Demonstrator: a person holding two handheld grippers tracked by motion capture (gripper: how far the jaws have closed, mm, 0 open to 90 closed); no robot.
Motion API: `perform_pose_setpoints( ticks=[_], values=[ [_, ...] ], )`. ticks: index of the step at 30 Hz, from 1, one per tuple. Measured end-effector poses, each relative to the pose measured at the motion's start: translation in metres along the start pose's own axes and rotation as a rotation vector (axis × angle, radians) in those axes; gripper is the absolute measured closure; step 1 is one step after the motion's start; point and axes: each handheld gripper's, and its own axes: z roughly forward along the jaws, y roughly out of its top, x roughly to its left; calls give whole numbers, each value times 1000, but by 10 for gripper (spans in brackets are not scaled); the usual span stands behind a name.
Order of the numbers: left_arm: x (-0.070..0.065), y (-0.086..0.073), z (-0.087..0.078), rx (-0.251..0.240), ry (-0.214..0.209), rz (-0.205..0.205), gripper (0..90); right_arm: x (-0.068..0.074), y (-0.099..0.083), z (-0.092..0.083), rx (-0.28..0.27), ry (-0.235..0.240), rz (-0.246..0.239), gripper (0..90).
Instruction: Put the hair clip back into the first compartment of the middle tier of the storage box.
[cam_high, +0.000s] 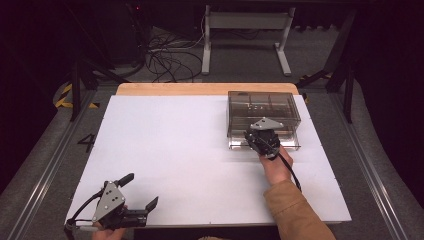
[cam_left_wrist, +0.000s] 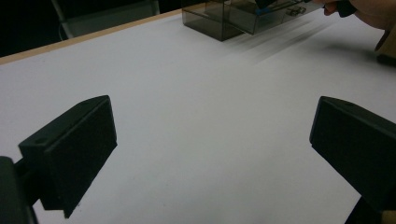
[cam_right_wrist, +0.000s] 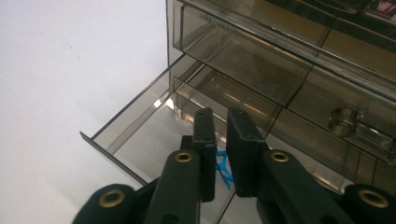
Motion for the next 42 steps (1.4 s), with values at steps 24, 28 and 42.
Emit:
perform_pose_setpoints(
  ticks=[24, 28, 42],
  values=[
    [0, 0, 1, -3, -6, -9, 13, -6, 11, -45, -160, 117, 50, 426],
    [0, 1, 2, -2, -8, -5, 13, -6, 11, -46, -159, 116, 47, 425],
    [0, 1, 1, -4, -7, -14, 13, -9, 11, -65, -164, 149, 41, 330]
  ],
)
